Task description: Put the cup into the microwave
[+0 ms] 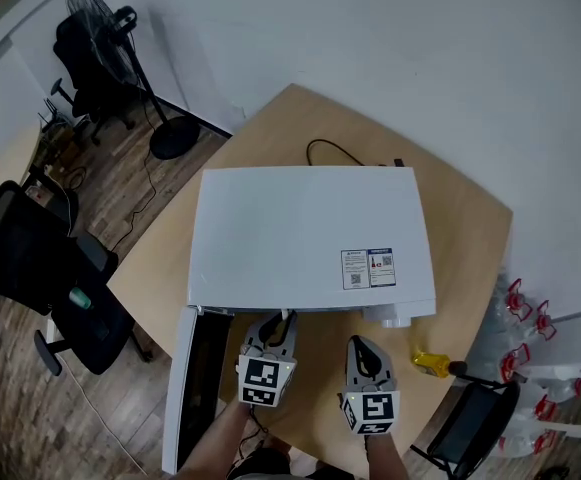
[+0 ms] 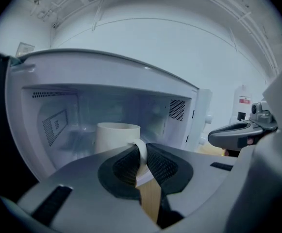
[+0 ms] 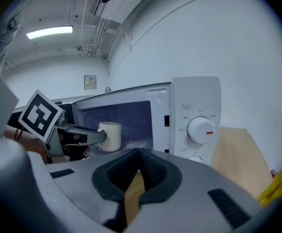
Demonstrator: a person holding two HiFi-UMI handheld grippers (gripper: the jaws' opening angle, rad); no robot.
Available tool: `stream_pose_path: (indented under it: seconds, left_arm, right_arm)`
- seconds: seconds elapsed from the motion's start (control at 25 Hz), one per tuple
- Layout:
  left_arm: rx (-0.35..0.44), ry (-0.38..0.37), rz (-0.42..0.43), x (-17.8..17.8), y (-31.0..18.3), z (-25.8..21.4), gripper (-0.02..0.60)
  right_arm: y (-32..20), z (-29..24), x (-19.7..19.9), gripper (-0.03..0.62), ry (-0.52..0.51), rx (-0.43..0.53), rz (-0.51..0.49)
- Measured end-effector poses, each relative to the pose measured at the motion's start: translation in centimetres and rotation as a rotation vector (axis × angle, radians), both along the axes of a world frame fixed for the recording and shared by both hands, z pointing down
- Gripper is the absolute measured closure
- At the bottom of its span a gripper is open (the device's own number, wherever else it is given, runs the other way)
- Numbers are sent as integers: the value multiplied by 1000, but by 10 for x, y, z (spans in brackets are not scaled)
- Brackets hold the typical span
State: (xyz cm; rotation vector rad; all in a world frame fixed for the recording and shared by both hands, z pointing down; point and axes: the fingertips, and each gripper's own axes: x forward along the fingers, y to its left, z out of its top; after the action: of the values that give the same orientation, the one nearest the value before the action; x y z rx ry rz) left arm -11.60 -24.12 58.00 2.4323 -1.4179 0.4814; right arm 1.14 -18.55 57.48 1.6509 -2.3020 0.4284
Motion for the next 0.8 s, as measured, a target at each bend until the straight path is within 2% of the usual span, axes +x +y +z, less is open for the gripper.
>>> stream_pose_path:
  seconds: [0.8]
  left_arm:
    - [35, 27, -3, 5, -35, 13, 522]
  right_arm:
    - [5, 27, 5, 577, -3, -69, 37]
